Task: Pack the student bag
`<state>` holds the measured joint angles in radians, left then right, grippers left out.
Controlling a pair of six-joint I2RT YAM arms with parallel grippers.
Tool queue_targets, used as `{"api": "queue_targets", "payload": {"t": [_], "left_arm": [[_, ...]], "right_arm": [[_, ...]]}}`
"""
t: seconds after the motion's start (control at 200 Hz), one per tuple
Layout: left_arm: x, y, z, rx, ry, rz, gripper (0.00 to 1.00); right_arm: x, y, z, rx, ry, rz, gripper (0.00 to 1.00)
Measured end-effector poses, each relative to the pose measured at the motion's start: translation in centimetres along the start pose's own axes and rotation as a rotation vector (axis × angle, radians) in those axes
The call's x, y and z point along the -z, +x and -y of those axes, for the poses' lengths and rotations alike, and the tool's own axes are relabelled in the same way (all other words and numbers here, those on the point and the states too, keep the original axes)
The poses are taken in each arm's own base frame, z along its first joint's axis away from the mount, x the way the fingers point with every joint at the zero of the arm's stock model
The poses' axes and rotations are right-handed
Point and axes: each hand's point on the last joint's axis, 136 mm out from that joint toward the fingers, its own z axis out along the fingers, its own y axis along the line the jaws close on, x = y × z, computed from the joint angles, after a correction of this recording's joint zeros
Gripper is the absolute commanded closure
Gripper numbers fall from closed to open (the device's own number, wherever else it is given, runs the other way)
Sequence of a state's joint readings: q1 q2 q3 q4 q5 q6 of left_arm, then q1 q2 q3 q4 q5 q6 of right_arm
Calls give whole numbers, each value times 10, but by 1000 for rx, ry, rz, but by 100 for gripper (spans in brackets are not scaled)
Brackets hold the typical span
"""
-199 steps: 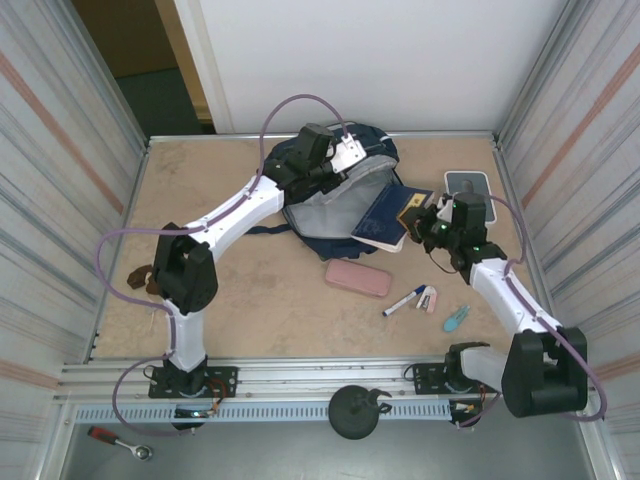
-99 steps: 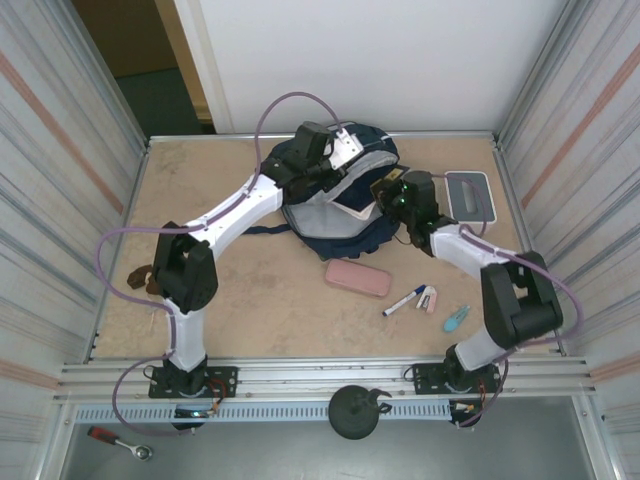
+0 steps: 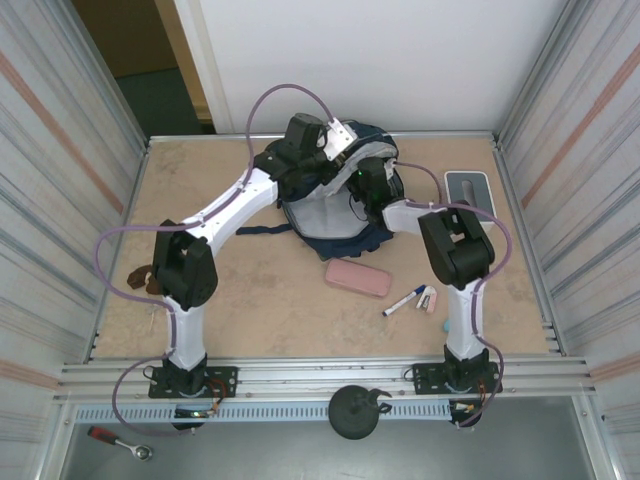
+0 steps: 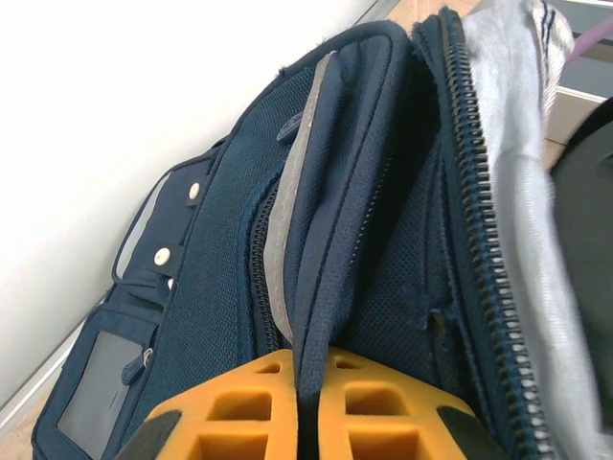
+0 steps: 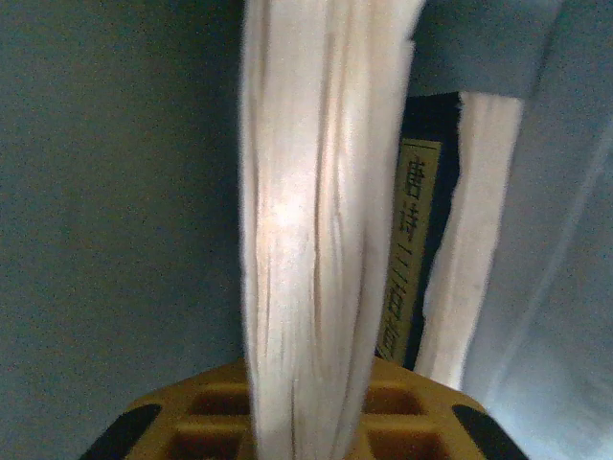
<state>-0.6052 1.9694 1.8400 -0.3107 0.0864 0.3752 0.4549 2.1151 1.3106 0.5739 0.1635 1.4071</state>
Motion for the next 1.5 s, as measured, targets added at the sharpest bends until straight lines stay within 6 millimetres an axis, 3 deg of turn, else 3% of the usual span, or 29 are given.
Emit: {"api": "queue_targets", "payload": {"t": [0.15,0.25,0.391,0.666,0.706,0.782,0.837,0.957,1.057,1.207,1.323,1.403,1.503], "left_arm": [[1,0,-2,18,7,1,100],[1,0,-2,32,13,4,100],[1,0,-4,60,16,5,100],[0,1,-2,104,31,7,100],[-2,4,0,106,34,4,92],[-6,11,7,99,51,-8,56],[-9,17,15,94,63,-25,42],[-8,18,27,88,78,-40,29],[5,23,22,137,66,-44,21],[42,69,-30,448,-30,-53,19],[59,141,-72,768,-116,-65,18],[55,190,-68,918,-136,-125,18],[44,230,-33,1062,-81,-208,18]], "right_arm": [[-8,5,4,6,-3,-4,57],[4,4,9,29,5,-5,57],[45,-4,16,74,27,-10,56],[146,-47,-8,238,-23,30,50],[161,-56,-11,273,-15,44,48],[186,-78,-17,331,6,77,44],[203,-95,-18,361,27,99,42],[230,-131,4,396,117,135,36],[236,-130,32,424,199,71,24],[220,-99,61,428,241,-116,12],[197,-78,88,383,287,-242,8],[181,-68,101,353,304,-302,7],[158,-57,108,317,298,-356,11]]}}
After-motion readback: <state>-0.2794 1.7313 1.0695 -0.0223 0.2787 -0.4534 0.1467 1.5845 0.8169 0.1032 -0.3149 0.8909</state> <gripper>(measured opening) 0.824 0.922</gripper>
